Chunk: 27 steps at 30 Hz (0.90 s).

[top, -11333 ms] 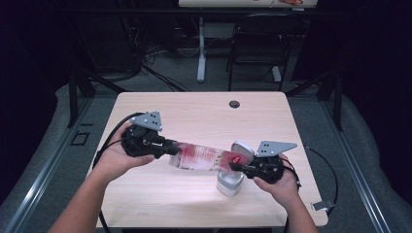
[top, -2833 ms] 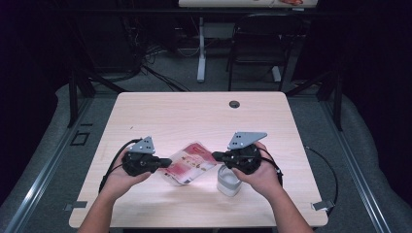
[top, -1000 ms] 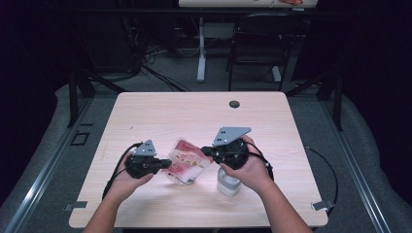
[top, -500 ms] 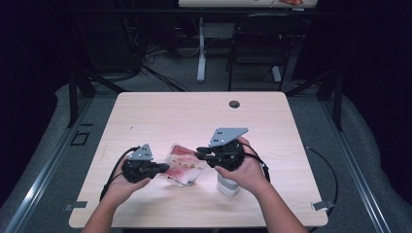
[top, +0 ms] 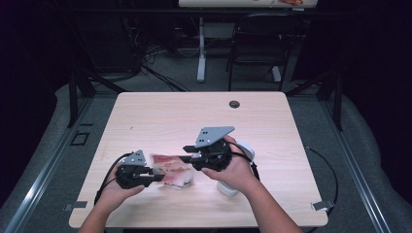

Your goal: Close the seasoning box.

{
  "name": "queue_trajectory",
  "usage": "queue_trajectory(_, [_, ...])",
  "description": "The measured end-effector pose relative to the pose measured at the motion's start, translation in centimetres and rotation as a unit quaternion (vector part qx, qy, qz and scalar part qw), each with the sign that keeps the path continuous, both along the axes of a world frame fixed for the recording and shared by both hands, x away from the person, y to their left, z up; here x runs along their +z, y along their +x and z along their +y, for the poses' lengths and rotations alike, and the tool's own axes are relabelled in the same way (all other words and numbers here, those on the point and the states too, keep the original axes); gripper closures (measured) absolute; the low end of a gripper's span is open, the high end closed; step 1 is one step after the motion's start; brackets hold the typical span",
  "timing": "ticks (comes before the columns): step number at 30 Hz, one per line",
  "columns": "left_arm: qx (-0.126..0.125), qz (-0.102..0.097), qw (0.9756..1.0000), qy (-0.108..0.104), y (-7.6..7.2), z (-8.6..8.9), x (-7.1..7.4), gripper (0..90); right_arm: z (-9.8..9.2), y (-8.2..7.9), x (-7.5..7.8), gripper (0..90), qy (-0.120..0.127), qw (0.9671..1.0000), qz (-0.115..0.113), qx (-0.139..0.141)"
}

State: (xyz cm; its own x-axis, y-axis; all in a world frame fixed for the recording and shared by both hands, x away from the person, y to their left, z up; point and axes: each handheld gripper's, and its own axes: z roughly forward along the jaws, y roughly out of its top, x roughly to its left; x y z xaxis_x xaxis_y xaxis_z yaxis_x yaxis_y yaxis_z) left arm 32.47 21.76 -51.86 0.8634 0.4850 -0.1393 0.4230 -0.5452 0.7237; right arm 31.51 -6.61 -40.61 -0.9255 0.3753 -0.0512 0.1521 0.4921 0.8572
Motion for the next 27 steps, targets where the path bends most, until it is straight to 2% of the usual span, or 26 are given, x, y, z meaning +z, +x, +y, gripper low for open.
queue_trajectory(5, [0.010,0.000,0.9999,-0.007,-0.1,0.2,0.2,61.3,0.2,-0.2,0.4,63.3,0.004,1.0000,-0.006,-0.004])
queue_trajectory(15, [0.024,0.000,0.9997,-0.010,-0.1,0.7,0.0,56.8,-0.5,-0.1,0.6,61.5,0.022,0.9997,0.002,-0.011])
queue_trajectory(20, [0.032,-0.003,0.9994,-0.013,-0.3,1.1,0.0,55.3,-0.8,-0.2,0.8,60.9,0.023,0.9996,0.001,-0.014])
queue_trajectory(27, [0.042,-0.003,0.9990,-0.011,-0.5,1.8,-0.2,52.6,-2.6,0.1,1.1,59.1,0.035,0.9986,0.004,-0.040])
